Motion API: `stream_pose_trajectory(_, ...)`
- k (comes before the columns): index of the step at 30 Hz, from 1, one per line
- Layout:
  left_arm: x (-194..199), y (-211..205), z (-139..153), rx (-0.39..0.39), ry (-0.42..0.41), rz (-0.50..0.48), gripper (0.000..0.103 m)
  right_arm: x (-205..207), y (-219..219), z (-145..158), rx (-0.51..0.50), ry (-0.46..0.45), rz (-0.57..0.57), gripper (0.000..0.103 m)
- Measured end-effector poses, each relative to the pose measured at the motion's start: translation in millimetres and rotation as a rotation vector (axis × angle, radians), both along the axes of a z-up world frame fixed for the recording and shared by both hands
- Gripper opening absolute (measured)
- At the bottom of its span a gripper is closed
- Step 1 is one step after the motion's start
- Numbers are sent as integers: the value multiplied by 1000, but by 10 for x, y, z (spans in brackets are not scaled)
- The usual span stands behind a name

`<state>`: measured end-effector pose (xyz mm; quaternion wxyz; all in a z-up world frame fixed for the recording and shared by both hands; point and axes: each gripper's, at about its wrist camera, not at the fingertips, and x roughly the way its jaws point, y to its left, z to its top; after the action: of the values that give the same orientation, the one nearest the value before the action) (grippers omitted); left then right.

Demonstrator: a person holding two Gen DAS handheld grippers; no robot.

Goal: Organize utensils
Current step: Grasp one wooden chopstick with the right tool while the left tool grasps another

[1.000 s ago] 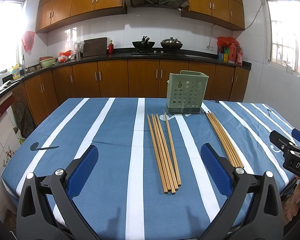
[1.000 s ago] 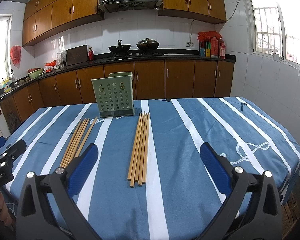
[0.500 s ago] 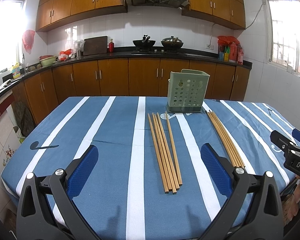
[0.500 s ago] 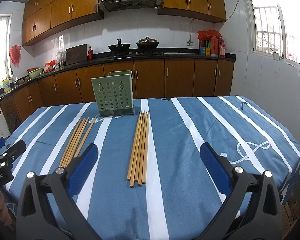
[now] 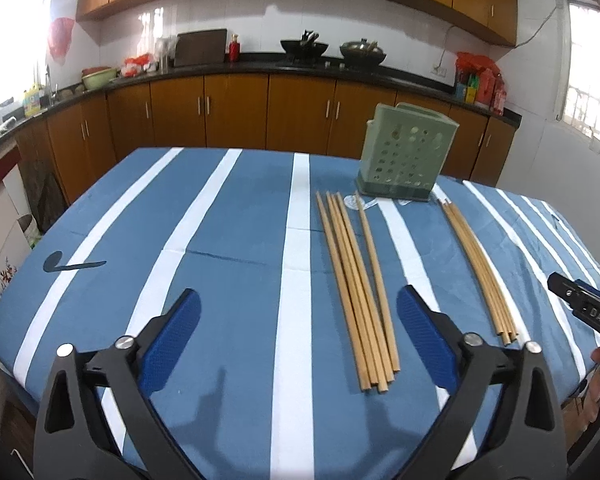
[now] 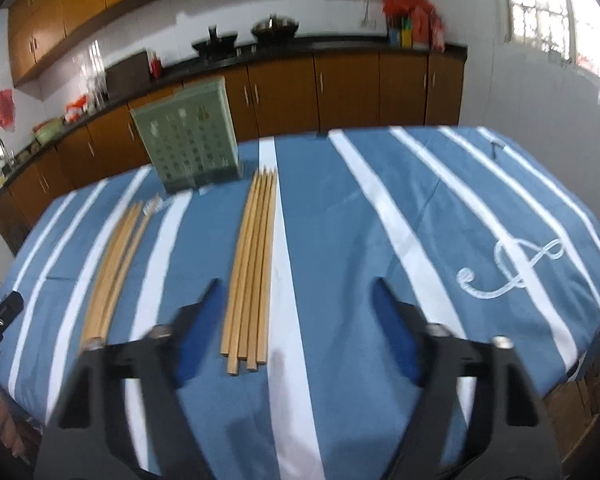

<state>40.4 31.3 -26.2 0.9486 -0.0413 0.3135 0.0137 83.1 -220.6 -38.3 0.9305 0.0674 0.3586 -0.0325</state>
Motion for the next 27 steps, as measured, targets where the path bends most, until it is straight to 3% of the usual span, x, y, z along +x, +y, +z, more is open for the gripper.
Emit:
stream_pose_trajectory(3, 78, 15, -56, 8, 33, -3, 85, 185, 4, -154, 45, 67, 28, 40)
stream_pose_trajectory(9, 208, 52, -167, 2, 85, -9, 76, 412, 53, -401, 96, 165, 70, 24)
stream_pose_trajectory(13, 235, 85, -226, -9, 111, -20, 73, 452, 95, -448, 103, 182, 93, 19)
stream_pose_trajectory(18, 271, 95, -255, -23, 132, -39, 66, 496, 147, -450, 43, 179, 97, 8)
stream_pose_trajectory(27, 400, 25, -321, -64, 191, -116, 45, 548, 14, -458, 34, 158, 45, 8)
